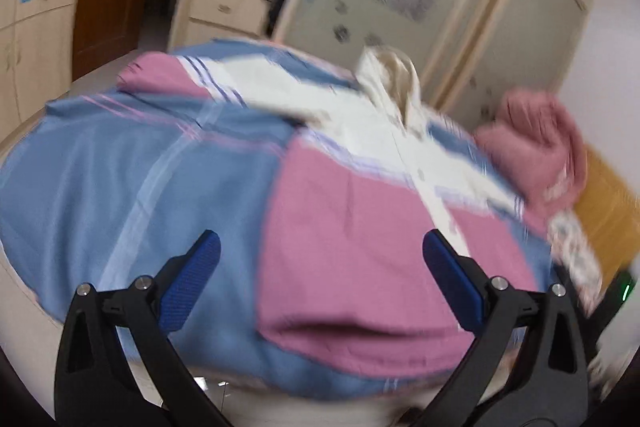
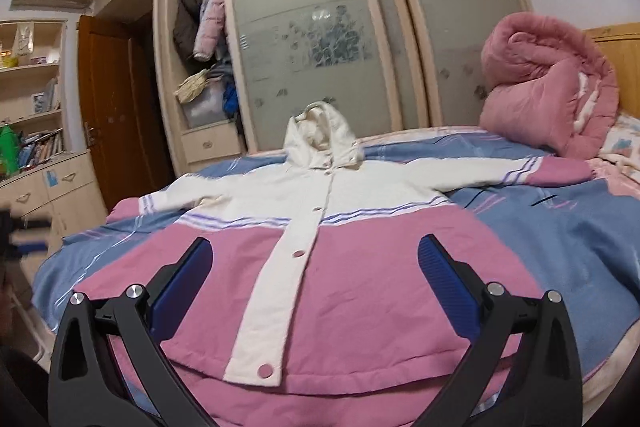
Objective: Fold large clothes
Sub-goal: 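Reach the left tool to the pink sleeve cuff and close on it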
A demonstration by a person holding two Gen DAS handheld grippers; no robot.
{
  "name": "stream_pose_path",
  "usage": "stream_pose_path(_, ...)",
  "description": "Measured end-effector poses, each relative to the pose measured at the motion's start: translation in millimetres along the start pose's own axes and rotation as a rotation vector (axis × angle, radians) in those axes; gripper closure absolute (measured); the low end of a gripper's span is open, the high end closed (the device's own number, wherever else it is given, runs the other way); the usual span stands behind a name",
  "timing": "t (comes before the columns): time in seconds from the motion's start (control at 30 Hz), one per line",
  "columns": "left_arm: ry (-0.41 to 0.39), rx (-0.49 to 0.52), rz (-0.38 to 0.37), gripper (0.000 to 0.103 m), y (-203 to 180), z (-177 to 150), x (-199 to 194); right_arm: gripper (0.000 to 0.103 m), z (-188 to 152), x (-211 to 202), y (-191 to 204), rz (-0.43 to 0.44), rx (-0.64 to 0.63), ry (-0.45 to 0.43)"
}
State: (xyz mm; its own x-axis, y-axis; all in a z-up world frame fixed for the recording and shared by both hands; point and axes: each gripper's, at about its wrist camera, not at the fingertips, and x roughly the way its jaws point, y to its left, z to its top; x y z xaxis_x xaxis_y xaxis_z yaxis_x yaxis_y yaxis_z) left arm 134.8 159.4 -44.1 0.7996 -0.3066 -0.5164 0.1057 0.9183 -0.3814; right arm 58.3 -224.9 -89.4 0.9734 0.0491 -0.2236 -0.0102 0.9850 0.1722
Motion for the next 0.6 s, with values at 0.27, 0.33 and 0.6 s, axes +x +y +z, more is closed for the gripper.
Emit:
stream_pose_path(0.27, -0.073, -0.266, -0.102, 0.002, 121, 119, 32, 0.001, -1, 8, -5, 0.03, 0.037, 0.057)
stream_pose_path(0.33, -0.081, -0.34, -0.111, 0.002, 151, 139, 51, 0.001, 1, 11, -10, 0.045, 0.09, 0.079)
stream_pose_path(0.6, -0.018, -0.637, -0.13, 0.002, 258, 181, 150, 0.001, -3, 23, -1, 0.06, 0.049, 0.102)
